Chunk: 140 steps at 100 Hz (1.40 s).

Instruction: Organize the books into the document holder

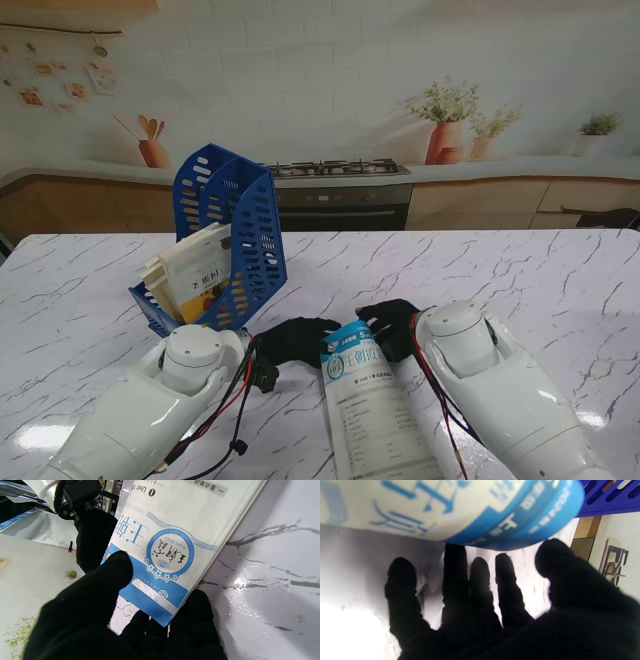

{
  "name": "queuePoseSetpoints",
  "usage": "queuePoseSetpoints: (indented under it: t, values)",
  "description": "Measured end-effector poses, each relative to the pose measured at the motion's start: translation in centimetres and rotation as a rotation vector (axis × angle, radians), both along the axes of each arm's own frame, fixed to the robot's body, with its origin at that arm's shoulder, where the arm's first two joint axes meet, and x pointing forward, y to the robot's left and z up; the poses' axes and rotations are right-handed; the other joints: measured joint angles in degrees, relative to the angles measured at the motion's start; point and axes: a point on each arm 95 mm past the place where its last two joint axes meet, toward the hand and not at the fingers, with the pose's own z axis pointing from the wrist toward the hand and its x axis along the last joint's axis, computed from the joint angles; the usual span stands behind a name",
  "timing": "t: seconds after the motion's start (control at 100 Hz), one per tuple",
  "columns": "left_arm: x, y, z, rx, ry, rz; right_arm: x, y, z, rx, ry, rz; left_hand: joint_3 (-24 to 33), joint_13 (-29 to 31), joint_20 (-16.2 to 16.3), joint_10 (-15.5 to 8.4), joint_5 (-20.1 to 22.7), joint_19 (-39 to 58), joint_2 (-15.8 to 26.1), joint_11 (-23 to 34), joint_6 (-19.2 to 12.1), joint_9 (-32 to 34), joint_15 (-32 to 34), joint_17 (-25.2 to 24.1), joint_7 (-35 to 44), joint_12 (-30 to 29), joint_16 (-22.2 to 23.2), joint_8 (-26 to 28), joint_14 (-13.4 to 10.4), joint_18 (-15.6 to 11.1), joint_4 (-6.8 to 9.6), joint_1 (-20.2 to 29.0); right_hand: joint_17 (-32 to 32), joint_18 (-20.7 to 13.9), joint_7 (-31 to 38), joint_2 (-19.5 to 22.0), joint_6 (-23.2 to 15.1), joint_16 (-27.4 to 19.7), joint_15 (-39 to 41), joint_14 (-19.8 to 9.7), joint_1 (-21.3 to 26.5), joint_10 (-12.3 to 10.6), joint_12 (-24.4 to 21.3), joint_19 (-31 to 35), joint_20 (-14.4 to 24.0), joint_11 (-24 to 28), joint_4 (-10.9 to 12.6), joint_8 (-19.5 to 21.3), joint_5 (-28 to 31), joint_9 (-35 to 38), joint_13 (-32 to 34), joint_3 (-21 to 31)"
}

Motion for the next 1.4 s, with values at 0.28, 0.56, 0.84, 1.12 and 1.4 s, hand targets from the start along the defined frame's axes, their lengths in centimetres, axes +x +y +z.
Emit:
queuePoseSetpoints:
  t: [0.28, 0.56, 0.84, 1.12, 1.4]
  values:
    - [0.0, 0.1, -0.3, 0.061, -0.055, 0.021, 0.1, 0.1, 0.0, 0.01, 0.0, -0.007, -1.21, 22.72, 3.27, -6.27, 9.9, 11.0, -4.83, 14.96, -8.52, 24.45, 19.29, 21.38, 46.91, 25.78, 18.75, 21.44, -4.1, -0.75, -1.14, 13.28, -0.64, 0.0, 0.09, 0.0, 0.0, 0.0, 0.0, 0.0, 0.03, 0.0, 0.0, 0.0, -0.05, 0.0, 0.0, -0.02, 0.0, 0.0, -0.63, 0.0]
    - [-0.6, 0.4, -1.0, 0.019, -0.062, 0.043, -0.1, 0.0, 0.0, 0.025, 0.003, -0.024, 9.99, 29.96, 2.74, -8.88, 15.87, 13.84, -9.98, 8.35, -16.47, 28.96, 21.65, 32.18, 61.05, 31.96, 21.48, 39.75, -3.94, 1.3, -5.18, 9.53, -1.13, -2.27, 0.7, 0.0, -0.01, 0.0, 0.0, 0.0, 0.04, 0.0, 0.0, -0.04, -0.06, 0.0, 0.0, -0.38, 0.0, 0.0, -0.63, 0.0]
    - [-1.2, 0.7, 0.0, -0.008, -0.123, 0.021, -1.7, -0.6, 0.1, 0.052, -0.023, -0.046, 17.02, 31.23, 3.8, -7.46, 17.33, 17.4, -11.48, -0.46, -16.48, 40.79, 23.1, 34.0, 61.5, 16.09, 22.1, 48.46, -0.13, 10.45, -5.48, 7.32, -5.77, -16.92, -0.64, 0.07, -0.01, 0.0, -2.07, 0.0, -0.71, 0.55, -3.36, -0.88, -0.1, -4.47, 0.0, -1.47, 0.0, -0.14, -1.65, -0.04]
    - [-0.6, 0.7, 5.3, -0.026, -0.295, -0.024, -3.1, -1.7, 2.0, 0.068, -0.132, -0.037, 17.16, 31.25, 5.54, -8.09, 17.33, 17.77, -11.48, 1.23, -16.43, 40.79, 24.26, 33.71, 61.5, 19.56, 22.76, 51.41, 0.51, 11.18, -5.43, 7.32, -12.72, -17.21, -6.25, 0.91, 0.23, -3.49, -16.57, 2.33, -2.41, 1.16, -19.77, -12.28, -0.59, -22.66, -0.01, -5.69, -0.05, -0.34, -6.29, -4.91]
    - [0.4, 0.7, 11.1, -0.018, -0.465, -0.063, -3.1, -3.0, 5.1, 0.166, -0.238, -0.061, 17.16, 31.25, 6.47, -8.09, 17.33, 17.79, -11.48, 1.14, -16.43, 40.79, 25.24, 33.08, 61.52, 20.47, 24.26, 52.85, 0.79, 11.71, -5.43, 7.32, -17.25, -17.08, -7.78, 2.18, 0.83, -4.53, -23.5, 3.5, -3.08, 1.1, -22.62, -18.94, -2.11, -26.69, -0.01, -7.34, -0.08, 0.44, -7.83, -10.55]
